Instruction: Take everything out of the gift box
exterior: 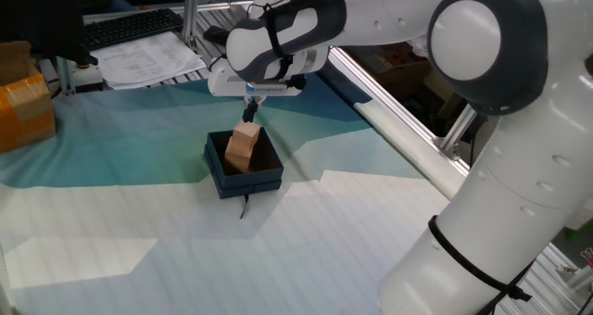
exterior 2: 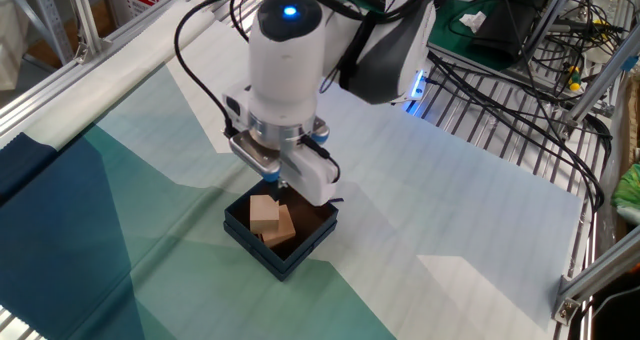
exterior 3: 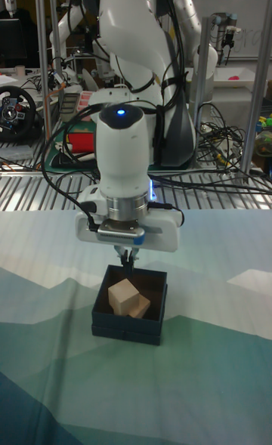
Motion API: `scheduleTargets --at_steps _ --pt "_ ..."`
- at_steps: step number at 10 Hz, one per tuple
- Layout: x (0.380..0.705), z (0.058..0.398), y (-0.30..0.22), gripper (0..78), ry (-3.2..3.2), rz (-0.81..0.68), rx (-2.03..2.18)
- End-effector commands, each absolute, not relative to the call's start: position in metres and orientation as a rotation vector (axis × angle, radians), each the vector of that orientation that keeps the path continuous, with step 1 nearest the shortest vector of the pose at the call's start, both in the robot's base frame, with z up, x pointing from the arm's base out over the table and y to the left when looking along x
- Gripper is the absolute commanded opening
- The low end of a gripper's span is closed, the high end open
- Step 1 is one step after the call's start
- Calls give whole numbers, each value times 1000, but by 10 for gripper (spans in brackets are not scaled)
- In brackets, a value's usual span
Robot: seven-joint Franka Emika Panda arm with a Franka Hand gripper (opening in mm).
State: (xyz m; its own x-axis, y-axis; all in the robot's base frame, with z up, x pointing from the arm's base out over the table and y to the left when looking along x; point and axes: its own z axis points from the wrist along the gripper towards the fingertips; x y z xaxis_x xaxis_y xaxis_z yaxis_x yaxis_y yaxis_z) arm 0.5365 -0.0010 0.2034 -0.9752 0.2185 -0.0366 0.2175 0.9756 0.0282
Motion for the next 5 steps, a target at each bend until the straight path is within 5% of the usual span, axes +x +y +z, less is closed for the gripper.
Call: scheduleTargets --at_steps 1,5 --pt "544 196 -6 0 3070 39 432" --pt "546 191 -14 0 3060 44 511"
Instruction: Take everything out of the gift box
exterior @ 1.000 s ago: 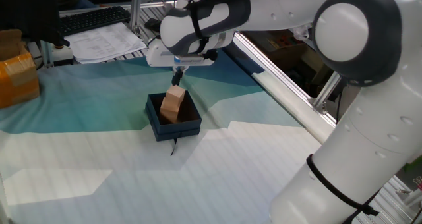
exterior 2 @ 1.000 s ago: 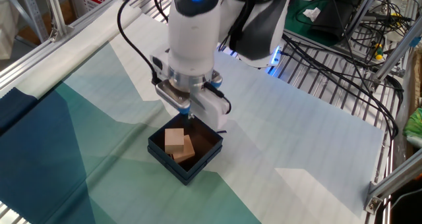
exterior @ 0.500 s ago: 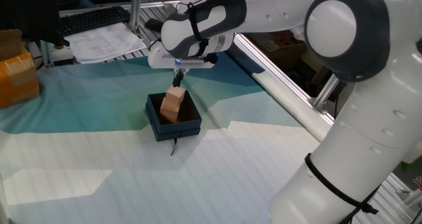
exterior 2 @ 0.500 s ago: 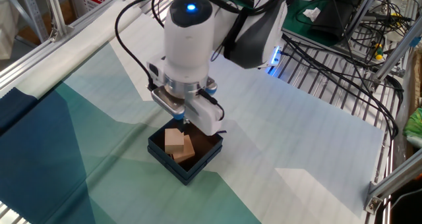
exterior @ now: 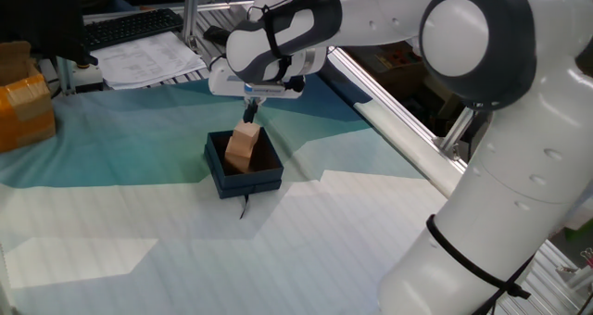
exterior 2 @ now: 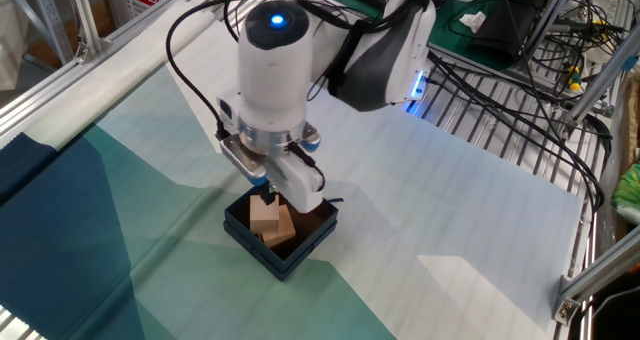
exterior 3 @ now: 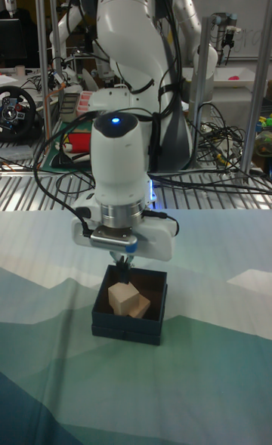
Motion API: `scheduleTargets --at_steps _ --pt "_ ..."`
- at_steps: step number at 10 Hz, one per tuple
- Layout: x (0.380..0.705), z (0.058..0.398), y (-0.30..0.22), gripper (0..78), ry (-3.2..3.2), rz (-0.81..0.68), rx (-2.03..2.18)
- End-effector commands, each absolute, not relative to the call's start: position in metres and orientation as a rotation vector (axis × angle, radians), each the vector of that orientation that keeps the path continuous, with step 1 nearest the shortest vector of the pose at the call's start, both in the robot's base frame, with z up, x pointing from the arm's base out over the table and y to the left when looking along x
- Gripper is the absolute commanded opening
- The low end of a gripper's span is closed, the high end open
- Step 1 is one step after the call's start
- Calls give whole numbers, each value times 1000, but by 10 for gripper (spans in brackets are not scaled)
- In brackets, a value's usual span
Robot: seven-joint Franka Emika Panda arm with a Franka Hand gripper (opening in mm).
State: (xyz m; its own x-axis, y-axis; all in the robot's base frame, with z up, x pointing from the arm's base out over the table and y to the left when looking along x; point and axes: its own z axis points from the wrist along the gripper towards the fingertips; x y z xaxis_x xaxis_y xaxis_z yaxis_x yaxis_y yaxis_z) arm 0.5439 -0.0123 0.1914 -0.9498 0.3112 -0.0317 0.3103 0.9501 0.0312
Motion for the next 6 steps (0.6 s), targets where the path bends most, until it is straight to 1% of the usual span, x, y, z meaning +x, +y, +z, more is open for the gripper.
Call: scheduleTargets --at_steps 1,6 --pt "546 189 -14 0 3054 42 571" --pt "547 181 -13 0 3019 46 746"
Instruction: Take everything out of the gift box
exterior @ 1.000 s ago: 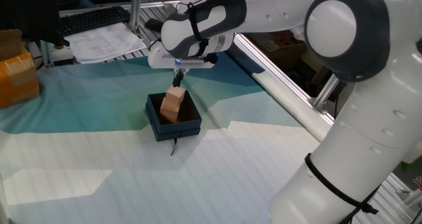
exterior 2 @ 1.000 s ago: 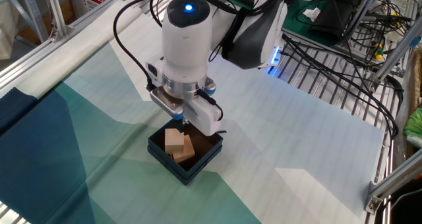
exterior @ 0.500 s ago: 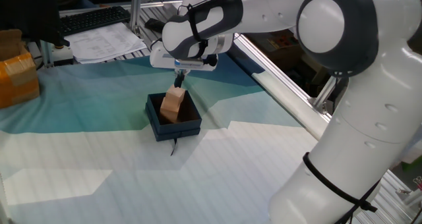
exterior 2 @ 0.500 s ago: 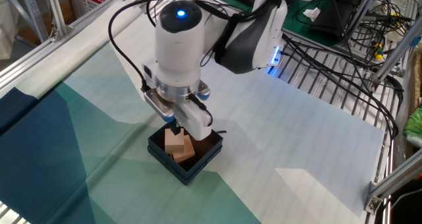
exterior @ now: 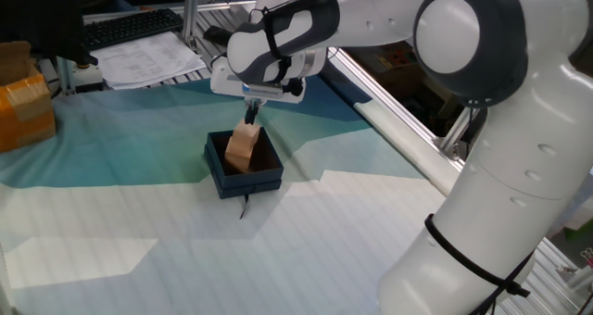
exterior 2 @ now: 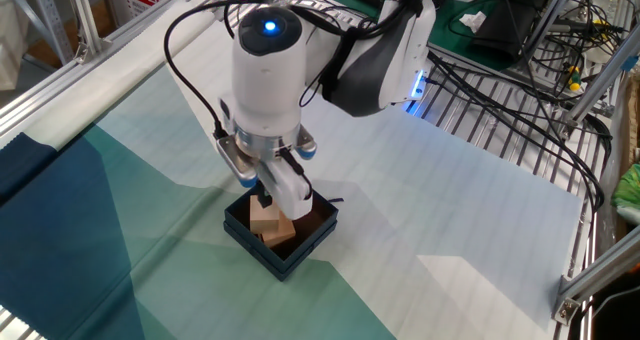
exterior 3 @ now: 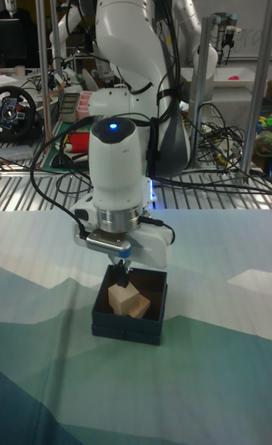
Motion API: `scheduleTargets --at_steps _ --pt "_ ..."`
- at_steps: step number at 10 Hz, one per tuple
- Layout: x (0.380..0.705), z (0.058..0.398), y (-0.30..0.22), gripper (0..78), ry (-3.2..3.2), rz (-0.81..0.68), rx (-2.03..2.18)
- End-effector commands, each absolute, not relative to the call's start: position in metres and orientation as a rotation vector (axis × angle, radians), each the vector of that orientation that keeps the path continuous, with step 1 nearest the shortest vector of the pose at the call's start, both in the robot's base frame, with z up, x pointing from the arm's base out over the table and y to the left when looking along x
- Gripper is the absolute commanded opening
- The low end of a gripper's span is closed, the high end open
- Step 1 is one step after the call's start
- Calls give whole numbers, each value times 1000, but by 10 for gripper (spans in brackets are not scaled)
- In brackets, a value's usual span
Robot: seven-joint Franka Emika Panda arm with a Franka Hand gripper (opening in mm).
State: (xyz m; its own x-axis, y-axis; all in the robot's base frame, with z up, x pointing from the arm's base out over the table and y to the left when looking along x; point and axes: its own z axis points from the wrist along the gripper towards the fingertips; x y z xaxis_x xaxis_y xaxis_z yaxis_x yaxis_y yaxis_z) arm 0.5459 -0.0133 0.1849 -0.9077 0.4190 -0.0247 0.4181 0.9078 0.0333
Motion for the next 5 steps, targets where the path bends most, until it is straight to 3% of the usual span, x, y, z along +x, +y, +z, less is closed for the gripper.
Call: scheduleTargets --at_steps 1,5 --pt "547 181 -13 0 3010 47 793" --pt "547 181 -13 0 2964 59 939"
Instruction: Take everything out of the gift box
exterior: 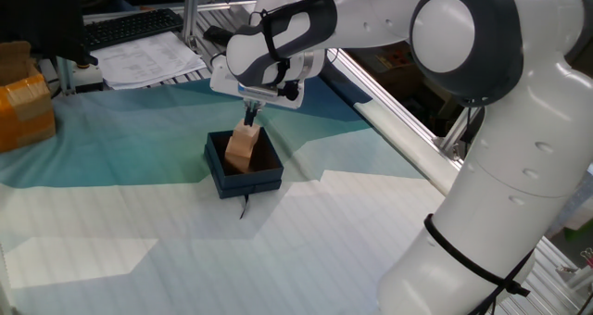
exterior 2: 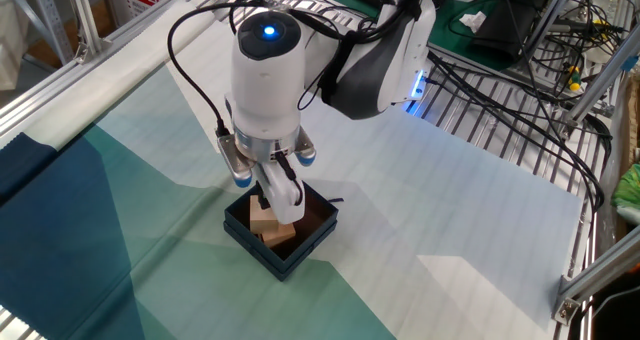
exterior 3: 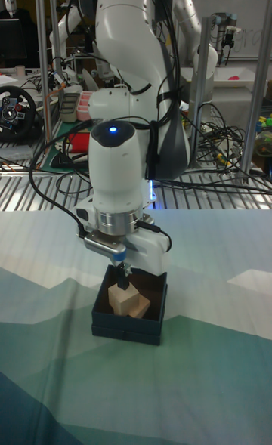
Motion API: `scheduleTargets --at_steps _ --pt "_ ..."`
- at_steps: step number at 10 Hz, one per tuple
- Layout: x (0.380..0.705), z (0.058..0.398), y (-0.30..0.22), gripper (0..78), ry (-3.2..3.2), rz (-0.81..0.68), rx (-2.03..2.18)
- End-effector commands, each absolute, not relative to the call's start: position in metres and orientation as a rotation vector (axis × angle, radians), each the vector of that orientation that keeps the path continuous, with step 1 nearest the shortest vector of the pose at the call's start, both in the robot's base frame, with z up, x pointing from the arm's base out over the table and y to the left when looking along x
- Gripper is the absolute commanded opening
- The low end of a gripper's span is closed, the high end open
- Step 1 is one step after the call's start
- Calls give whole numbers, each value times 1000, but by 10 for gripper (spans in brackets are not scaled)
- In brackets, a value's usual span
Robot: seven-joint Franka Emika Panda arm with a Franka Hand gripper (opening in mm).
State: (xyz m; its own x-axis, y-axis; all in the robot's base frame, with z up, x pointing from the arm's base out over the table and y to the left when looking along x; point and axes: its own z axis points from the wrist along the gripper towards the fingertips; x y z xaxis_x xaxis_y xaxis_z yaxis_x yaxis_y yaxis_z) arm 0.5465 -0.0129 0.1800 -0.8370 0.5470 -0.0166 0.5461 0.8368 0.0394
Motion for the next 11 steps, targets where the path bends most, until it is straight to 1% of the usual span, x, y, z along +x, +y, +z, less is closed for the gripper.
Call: scheduleTargets --at_steps 1,10,11 --pt "547 181 -13 0 2955 61 957" --pt "547 181 -13 0 2922 62 1036" --pt "547 181 -13 775 2922 62 1036"
